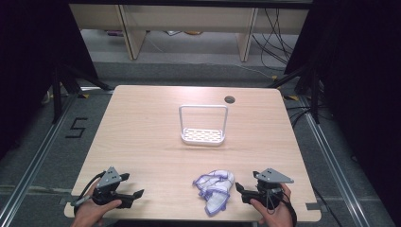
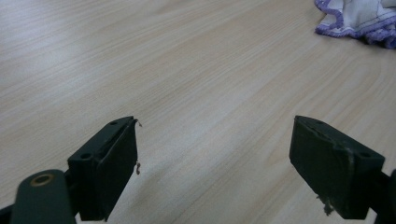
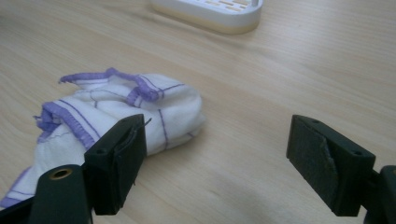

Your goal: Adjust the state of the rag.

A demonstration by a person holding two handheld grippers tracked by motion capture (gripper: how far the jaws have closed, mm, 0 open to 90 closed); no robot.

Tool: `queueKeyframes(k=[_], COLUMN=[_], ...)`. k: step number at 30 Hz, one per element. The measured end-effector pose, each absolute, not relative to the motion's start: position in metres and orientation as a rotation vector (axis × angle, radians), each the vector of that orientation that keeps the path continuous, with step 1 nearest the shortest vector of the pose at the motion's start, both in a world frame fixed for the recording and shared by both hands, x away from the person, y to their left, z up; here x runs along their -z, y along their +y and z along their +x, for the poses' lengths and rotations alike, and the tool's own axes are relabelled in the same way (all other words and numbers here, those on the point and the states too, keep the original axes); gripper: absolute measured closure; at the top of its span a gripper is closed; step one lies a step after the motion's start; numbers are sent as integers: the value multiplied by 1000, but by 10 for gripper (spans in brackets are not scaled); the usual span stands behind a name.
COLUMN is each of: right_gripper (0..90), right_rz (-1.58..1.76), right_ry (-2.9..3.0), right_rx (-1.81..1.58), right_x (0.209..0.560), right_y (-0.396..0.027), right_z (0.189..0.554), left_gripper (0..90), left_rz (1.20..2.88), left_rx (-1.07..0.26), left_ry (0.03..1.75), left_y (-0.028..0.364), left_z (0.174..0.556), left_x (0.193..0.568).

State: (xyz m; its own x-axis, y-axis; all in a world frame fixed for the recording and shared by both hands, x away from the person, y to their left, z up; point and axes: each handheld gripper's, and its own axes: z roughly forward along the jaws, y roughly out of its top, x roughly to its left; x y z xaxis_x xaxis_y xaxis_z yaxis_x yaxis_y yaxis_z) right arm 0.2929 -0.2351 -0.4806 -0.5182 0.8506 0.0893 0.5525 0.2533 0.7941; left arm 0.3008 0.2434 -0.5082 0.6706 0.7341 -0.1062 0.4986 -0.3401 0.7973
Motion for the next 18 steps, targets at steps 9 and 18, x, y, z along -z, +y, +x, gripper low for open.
queueKeyframes(k=[9, 18], right_gripper=[221, 254], right_rz=[1233, 1151], right_ry=[2203, 2265], right_rx=[-1155, -1126], right_x=[476, 465], right_y=[-231, -214], right_z=[291, 283], left_gripper=[147, 147], left_rz=[1975, 1957], left_rx=[-322, -264], left_ry=[926, 893], left_y=[237, 212], left_z=[302, 314], left_x=[503, 493])
